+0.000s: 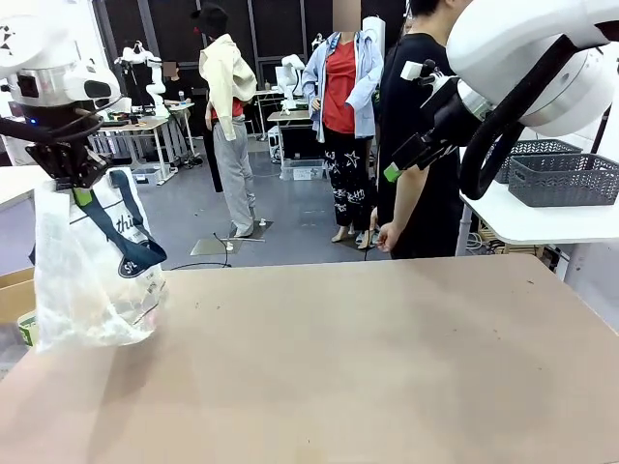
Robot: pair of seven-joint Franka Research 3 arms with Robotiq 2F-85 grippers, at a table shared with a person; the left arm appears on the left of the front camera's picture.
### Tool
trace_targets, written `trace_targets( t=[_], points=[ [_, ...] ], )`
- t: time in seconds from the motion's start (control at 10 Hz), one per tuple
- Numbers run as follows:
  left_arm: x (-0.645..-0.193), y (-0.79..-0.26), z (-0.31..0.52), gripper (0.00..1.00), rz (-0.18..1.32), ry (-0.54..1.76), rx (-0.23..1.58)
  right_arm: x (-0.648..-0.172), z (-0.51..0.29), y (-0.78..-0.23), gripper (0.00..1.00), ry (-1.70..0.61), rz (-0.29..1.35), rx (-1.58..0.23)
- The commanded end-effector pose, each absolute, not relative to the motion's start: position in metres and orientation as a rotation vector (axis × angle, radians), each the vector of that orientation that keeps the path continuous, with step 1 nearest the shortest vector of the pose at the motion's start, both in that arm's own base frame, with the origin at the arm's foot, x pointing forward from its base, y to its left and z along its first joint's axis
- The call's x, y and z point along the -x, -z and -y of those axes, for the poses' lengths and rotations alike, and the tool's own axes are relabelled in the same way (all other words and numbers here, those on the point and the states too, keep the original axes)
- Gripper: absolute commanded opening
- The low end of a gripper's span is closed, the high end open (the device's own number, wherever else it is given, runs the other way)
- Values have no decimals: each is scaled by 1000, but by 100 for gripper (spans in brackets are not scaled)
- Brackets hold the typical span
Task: Transfer purchased items from the store into the shopping bag.
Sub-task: Move the Reusable shopping bag to the right side of the table.
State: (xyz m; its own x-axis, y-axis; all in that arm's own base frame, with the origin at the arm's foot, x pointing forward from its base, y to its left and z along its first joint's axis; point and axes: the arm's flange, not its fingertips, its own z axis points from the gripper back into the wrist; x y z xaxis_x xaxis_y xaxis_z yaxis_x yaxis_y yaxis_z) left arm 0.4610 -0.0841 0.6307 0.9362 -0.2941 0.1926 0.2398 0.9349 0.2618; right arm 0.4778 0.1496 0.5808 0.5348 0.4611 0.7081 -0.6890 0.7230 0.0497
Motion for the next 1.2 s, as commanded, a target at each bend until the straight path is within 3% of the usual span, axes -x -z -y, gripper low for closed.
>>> trace_targets(
  t=[0.0,0.3,0.7,1.1],
  points=[
    [-460,-643,85,0,248,274,-238,-474,-148,-578,100,-705,724,-328],
    [-477,-633,70,0,322,326,-346,-474,-148,-578,100,-705,724,-328],
    [-501,-628,19,0,403,341,-356,-474,-148,-578,100,-705,724,-328],
    [-514,-591,-24,0,460,371,-331,-474,-148,-578,100,-705,724,-328]
  ],
)
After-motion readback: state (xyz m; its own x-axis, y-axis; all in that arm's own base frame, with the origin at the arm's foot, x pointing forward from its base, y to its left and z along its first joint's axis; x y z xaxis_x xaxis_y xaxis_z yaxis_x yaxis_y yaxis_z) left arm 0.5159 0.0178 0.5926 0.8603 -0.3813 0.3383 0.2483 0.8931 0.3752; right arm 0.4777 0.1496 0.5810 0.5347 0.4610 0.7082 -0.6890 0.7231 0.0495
